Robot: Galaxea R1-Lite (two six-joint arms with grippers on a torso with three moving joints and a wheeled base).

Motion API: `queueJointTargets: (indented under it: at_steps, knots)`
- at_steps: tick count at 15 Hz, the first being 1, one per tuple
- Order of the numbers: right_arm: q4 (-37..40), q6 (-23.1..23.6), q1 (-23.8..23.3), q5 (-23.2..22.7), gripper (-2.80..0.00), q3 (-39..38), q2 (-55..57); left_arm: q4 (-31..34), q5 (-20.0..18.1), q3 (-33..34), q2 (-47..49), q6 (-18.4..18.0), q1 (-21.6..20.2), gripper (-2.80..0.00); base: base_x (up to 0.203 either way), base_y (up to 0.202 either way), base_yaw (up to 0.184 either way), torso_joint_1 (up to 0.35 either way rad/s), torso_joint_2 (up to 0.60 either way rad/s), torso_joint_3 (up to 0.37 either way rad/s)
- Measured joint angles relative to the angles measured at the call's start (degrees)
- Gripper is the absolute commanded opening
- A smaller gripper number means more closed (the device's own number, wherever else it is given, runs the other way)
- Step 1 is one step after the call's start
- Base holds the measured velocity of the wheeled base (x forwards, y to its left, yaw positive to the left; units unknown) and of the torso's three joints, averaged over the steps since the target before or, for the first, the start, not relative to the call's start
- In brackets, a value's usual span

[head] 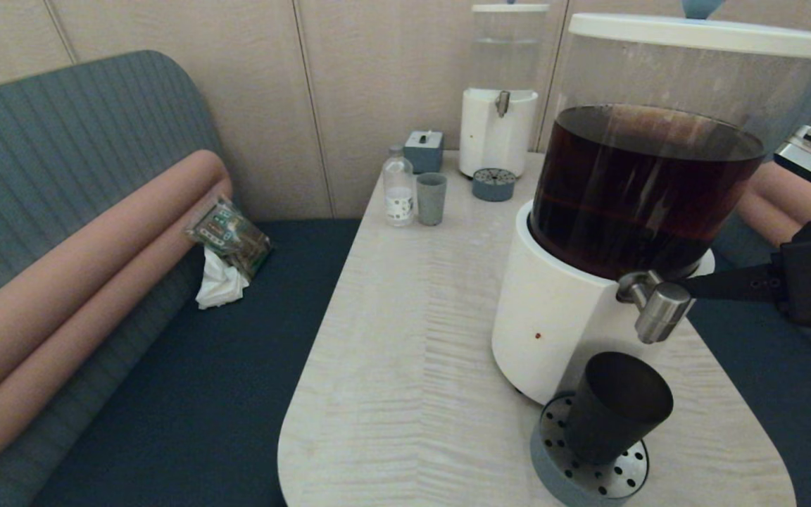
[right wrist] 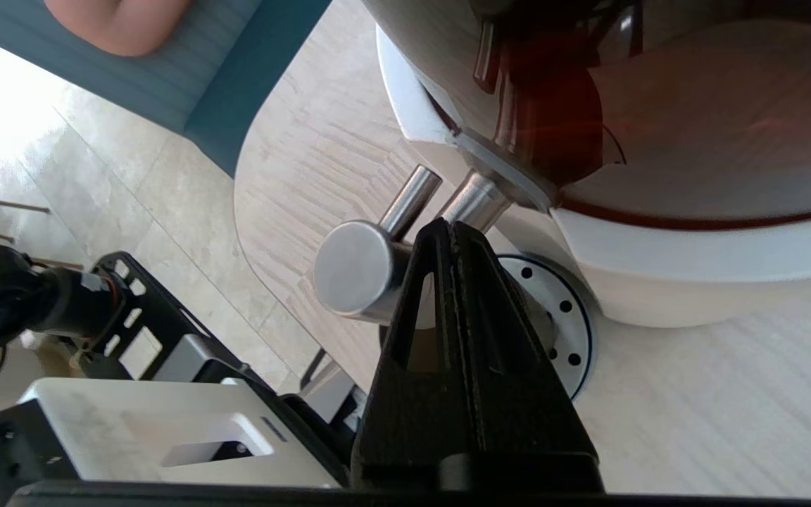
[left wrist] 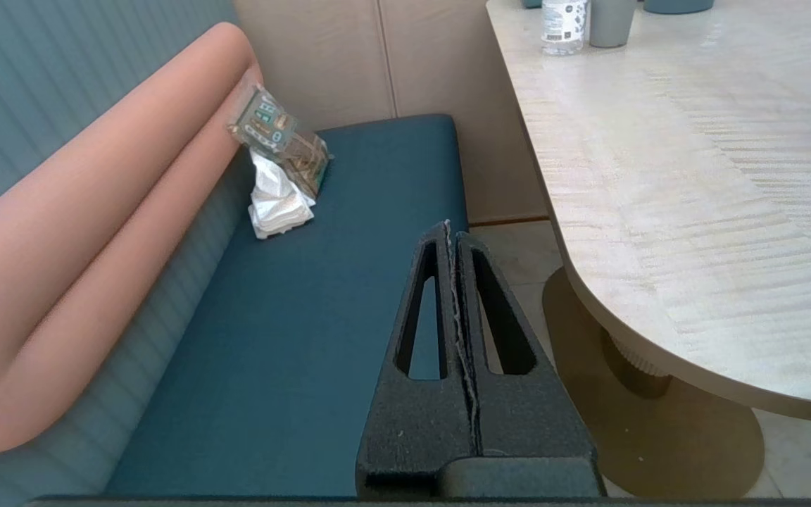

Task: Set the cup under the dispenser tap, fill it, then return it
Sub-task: Turn on the faucet

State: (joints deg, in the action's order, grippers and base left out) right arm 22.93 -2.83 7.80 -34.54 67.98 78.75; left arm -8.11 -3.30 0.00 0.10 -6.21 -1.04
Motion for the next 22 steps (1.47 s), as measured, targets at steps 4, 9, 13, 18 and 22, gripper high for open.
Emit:
queueJointTargets:
  at_steps: [4, 9, 13, 18, 22]
  knots:
    - [-0.25, 2.52, 0.09, -0.05, -2.8, -0.63, 0.38, -0.01, -0.02, 0.0, 0.0, -0.01, 0.0, -2.8, 0.0, 0.0, 0.0, 0.0, 0.0, 0.0]
    - [-3.46, 4.89, 0.27, -0.29, -2.8, -1.45, 0.58, 0.02, 0.0, 0.0, 0.0, 0.02, 0.0, -2.8, 0.0, 0.0, 0.0, 0.0, 0.0, 0.0]
    - [-4.98, 5.26, 0.24, -2.09, -2.8, -2.14, 0.62, 0.02, 0.0, 0.0, 0.0, 0.02, 0.0, -2.8, 0.0, 0.0, 0.0, 0.0, 0.0, 0.0]
    - [-8.33, 5.31, 0.21, -7.35, -2.8, -3.1, 0.66, 0.02, 0.0, 0.0, 0.0, -0.01, 0.0, -2.8, 0.0, 0.0, 0.0, 0.0, 0.0, 0.0]
    - [-8.45, 5.42, 0.33, -11.17, -2.8, -3.17, 0.71, -0.01, 0.02, -0.02, 0.0, 0.02, 0.05, -2.8, 0.0, 0.0, 0.0, 0.0, 0.0, 0.0]
